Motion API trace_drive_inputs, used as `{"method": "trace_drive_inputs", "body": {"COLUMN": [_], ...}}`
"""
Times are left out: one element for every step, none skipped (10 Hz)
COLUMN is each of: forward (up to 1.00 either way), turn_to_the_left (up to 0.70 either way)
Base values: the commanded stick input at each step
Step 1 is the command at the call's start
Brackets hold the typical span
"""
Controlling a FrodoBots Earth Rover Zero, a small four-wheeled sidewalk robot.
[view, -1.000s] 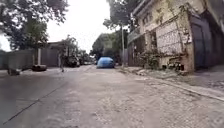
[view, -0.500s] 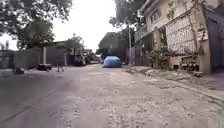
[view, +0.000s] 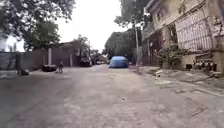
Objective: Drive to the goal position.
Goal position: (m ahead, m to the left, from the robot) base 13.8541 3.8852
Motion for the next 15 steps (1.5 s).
{"method": "trace_drive_inputs", "body": {"forward": [0.7,0.7,0.7,0.7,0.7,0.7,0.7,0.7,0.7,0.7,0.7,0.7,0.7,0.7,0.7], "turn_to_the_left": [0.26,0.27,0.02,0.15,0.23,0.0,0.0,0.0,0.0,0.2,0.27,0.09,0.0,0.0,0.0]}}
